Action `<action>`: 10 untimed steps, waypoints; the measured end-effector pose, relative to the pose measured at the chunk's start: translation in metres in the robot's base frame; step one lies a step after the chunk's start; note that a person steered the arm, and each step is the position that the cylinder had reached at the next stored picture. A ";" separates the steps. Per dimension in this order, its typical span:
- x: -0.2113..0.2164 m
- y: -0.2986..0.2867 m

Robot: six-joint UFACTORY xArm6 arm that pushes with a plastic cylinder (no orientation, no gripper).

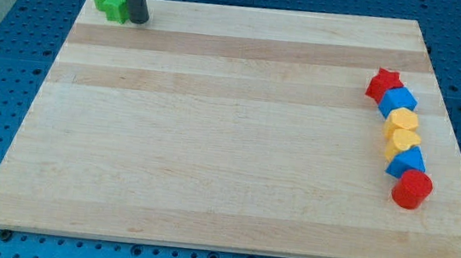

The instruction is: Place the red circle at the bottom center

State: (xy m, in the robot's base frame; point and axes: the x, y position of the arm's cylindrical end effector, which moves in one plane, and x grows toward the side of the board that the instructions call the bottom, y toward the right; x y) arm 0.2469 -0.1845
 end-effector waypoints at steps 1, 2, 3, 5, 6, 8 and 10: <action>0.005 0.029; 0.012 0.080; 0.011 0.132; -0.009 0.203; -0.009 0.206; -0.017 0.208; -0.051 0.250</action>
State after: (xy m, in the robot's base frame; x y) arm 0.1963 0.0658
